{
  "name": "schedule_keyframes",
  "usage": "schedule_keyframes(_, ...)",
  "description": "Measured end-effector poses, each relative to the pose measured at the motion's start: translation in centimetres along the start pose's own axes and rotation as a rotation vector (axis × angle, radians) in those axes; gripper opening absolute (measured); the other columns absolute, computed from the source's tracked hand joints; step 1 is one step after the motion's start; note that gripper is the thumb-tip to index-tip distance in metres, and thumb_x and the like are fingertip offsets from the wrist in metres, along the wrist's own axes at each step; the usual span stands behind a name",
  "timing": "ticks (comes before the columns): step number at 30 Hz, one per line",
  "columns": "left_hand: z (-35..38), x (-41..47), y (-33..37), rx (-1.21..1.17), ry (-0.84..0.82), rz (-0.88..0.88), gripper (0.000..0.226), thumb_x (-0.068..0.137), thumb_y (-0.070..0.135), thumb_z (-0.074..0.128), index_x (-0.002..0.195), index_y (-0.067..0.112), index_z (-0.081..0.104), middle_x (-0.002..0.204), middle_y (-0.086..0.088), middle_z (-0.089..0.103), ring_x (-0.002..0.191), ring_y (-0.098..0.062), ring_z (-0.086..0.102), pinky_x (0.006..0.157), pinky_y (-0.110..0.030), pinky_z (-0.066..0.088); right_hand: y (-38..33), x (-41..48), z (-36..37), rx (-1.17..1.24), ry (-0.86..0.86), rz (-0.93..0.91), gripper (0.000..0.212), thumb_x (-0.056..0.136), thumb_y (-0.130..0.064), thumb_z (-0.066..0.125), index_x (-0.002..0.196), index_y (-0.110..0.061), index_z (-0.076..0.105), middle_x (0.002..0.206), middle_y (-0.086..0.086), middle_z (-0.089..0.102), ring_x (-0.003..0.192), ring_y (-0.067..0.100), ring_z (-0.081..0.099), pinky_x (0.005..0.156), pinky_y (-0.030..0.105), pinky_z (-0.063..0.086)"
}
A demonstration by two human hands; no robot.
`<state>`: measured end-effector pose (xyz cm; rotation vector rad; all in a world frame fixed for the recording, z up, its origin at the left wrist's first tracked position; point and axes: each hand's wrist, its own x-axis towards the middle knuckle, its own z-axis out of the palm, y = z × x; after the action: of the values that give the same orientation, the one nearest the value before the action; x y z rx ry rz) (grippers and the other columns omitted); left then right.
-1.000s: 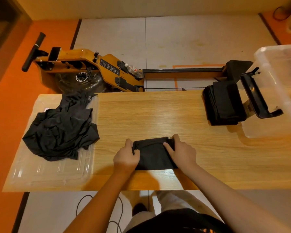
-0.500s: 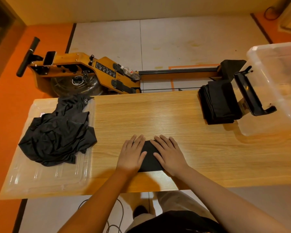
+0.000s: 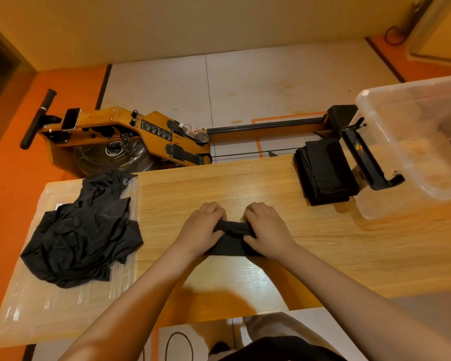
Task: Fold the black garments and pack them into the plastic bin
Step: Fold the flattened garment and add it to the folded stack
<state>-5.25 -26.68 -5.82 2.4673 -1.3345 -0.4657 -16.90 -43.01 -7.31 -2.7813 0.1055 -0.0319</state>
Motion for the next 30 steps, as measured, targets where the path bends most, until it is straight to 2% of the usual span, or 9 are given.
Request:
schedule_keyframes(2, -1.0, 0.7, 0.8, 0.099, 0.189, 0.084, 0.029, 0.071, 0.009, 0.071, 0.092, 0.019, 0.054, 0.113, 0.002, 0.055, 0.109, -0.018, 0.046, 0.084, -0.027, 0.034, 0.5, -0.4, -1.3, -0.030, 0.124, 0.012, 0.029, 0.068, -0.021, 0.072, 0.093, -0.014, 0.058, 0.102, 0.002, 0.058, 0.098, 0.022, 0.052, 0.090, 0.033, 0.042)
schedule_keyframes(4, -1.0, 1.2, 1.8, 0.169, 0.269, 0.101, 0.034, 0.064, 0.006, 0.075, 0.090, 0.017, 0.055, 0.115, -0.002, 0.059, 0.110, -0.021, 0.050, 0.088, -0.032, 0.039, 0.8, -1.2, -1.5, -0.059, 0.165, 0.050, 0.031, 0.067, -0.018, 0.073, 0.094, -0.015, 0.059, 0.103, 0.002, 0.060, 0.099, 0.021, 0.055, 0.092, 0.033, 0.044)
schedule_keyframes(7, 1.5, 0.9, 2.3, 0.237, 0.162, 0.078, 0.034, 0.069, 0.008, 0.077, 0.100, 0.014, 0.065, 0.120, -0.007, 0.063, 0.116, -0.025, 0.057, 0.100, -0.038, 0.042, 1.3, -3.8, 0.8, -0.073, 0.112, 0.103, 0.021, 0.073, -0.015, 0.070, 0.093, -0.017, 0.063, 0.104, 0.001, 0.062, 0.100, 0.021, 0.059, 0.091, 0.033, 0.046)
schedule_keyframes(9, 3.3, -0.1, 2.4, 0.247, 0.036, 0.024, 0.036, 0.083, 0.019, 0.069, 0.118, 0.016, 0.063, 0.136, -0.005, 0.056, 0.130, -0.022, 0.048, 0.113, -0.036, 0.024, 1.7, -5.7, 2.6, -0.066, 0.074, 0.125, 0.015, 0.080, -0.016, 0.066, 0.094, -0.018, 0.065, 0.111, 0.001, 0.062, 0.105, 0.021, 0.059, 0.095, 0.033, 0.044)
schedule_keyframes(12, 5.0, -1.3, 2.1, 0.214, 0.011, -0.031, 0.047, 0.097, 0.029, 0.050, 0.143, 0.018, 0.044, 0.153, 0.000, 0.036, 0.144, -0.016, 0.027, 0.116, -0.032, 0.003, 1.6, -6.7, 3.2, -0.041, 0.096, 0.125, 0.015, 0.081, -0.019, 0.062, 0.096, -0.019, 0.063, 0.117, 0.001, 0.060, 0.114, 0.020, 0.054, 0.103, 0.031, 0.035)
schedule_keyframes(16, 5.5, -1.8, 3.0, 0.226, 0.045, -0.072, 0.055, 0.094, 0.031, 0.053, 0.144, 0.013, 0.041, 0.152, -0.005, 0.037, 0.142, -0.019, 0.031, 0.116, -0.039, 0.015, 1.3, -4.6, 2.8, -0.064, 0.123, 0.079, 0.034, 0.086, -0.026, 0.053, 0.118, -0.017, 0.063, 0.133, 0.003, 0.056, 0.130, 0.019, 0.044, 0.113, 0.034, 0.024)
schedule_keyframes(21, 6.8, -1.0, 3.5, 0.169, -0.084, -0.161, 0.061, 0.104, 0.040, 0.020, 0.151, 0.014, -0.010, 0.156, -0.001, -0.019, 0.146, -0.016, -0.018, 0.117, -0.030, -0.013, 2.7, -0.7, 3.2, -0.130, -0.098, 0.067, 0.056, 0.093, -0.040, 0.030, 0.142, -0.017, 0.045, 0.152, 0.004, 0.036, 0.144, 0.023, 0.025, 0.117, 0.041, 0.014)
schedule_keyframes(26, 6.4, 1.8, 1.9, 0.210, -0.101, -0.086, 0.074, 0.089, 0.050, -0.009, 0.153, 0.014, -0.001, 0.160, -0.001, -0.008, 0.144, -0.011, -0.017, 0.116, -0.029, -0.015, 3.9, -1.0, 4.5, -0.156, -0.103, 0.167, 0.056, 0.096, -0.039, 0.026, 0.145, -0.016, 0.039, 0.152, 0.005, 0.036, 0.144, 0.021, 0.023, 0.120, 0.035, 0.010)
schedule_keyframes(30, 5.0, 5.9, 1.3, 0.273, -0.085, 0.036, 0.072, 0.091, 0.048, -0.004, 0.153, 0.016, 0.017, 0.162, 0.001, 0.007, 0.148, -0.010, -0.005, 0.120, -0.035, -0.007, 4.6, -1.1, 4.9, -0.073, -0.026, 0.297, 0.061, 0.098, -0.048, 0.028, 0.150, -0.015, 0.025, 0.158, 0.005, 0.020, 0.147, 0.019, 0.008, 0.117, 0.030, -0.003)
